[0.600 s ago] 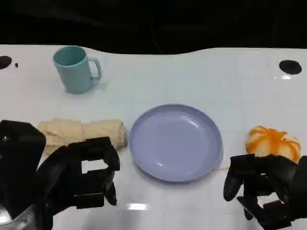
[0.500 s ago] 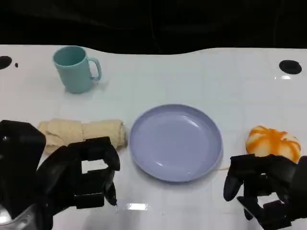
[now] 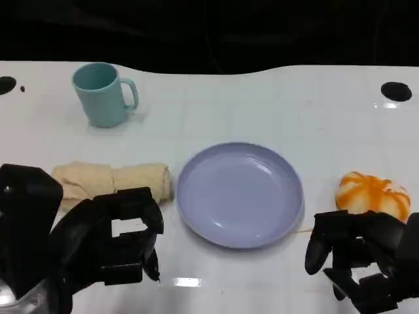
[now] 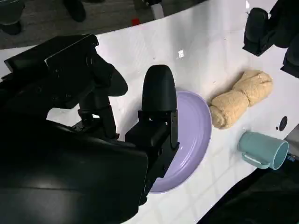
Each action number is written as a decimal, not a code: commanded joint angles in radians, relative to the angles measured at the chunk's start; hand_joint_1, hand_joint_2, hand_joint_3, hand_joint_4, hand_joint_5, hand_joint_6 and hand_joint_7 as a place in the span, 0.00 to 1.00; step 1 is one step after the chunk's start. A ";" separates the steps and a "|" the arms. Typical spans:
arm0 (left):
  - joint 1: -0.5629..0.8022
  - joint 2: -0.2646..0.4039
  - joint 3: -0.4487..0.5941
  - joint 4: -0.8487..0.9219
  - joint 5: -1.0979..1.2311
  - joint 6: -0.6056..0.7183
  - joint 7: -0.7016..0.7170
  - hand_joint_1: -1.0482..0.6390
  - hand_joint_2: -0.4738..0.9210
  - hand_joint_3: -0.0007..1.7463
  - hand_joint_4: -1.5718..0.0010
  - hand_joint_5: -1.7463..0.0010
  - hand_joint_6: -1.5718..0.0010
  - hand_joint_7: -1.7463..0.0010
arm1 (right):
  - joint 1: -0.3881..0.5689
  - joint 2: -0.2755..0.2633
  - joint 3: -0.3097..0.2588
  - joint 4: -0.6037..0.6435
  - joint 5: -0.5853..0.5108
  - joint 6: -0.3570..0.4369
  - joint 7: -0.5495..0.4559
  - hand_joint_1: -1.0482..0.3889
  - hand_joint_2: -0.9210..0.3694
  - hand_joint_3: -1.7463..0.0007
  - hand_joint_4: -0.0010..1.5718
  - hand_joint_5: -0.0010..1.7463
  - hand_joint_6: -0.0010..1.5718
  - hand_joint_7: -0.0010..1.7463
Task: Grasp the towel on the left side of the plate with the left hand and place it into the plate.
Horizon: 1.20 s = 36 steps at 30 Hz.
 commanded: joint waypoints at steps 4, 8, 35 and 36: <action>-0.003 0.020 0.001 0.001 0.000 -0.002 -0.006 0.57 0.70 0.76 0.48 0.00 0.52 0.07 | -0.002 -0.011 -0.010 -0.005 0.003 -0.009 0.001 0.76 0.27 0.38 0.46 0.96 0.45 0.82; -0.005 0.018 0.004 0.002 -0.005 0.002 -0.005 0.57 0.70 0.76 0.48 0.00 0.52 0.06 | -0.004 -0.010 -0.009 -0.007 0.003 -0.002 -0.001 0.76 0.27 0.37 0.46 0.95 0.45 0.82; -0.029 0.159 -0.107 0.132 0.504 -0.572 0.030 0.40 1.00 0.12 0.80 0.56 0.76 0.91 | -0.011 -0.005 0.000 -0.009 0.004 0.008 -0.004 0.76 0.26 0.38 0.45 0.95 0.44 0.82; -0.041 0.183 -0.119 0.136 0.547 -0.578 0.028 0.39 1.00 0.11 0.83 0.58 0.78 0.92 | -0.011 -0.006 0.001 -0.008 0.002 0.007 -0.004 0.76 0.27 0.38 0.45 0.95 0.44 0.82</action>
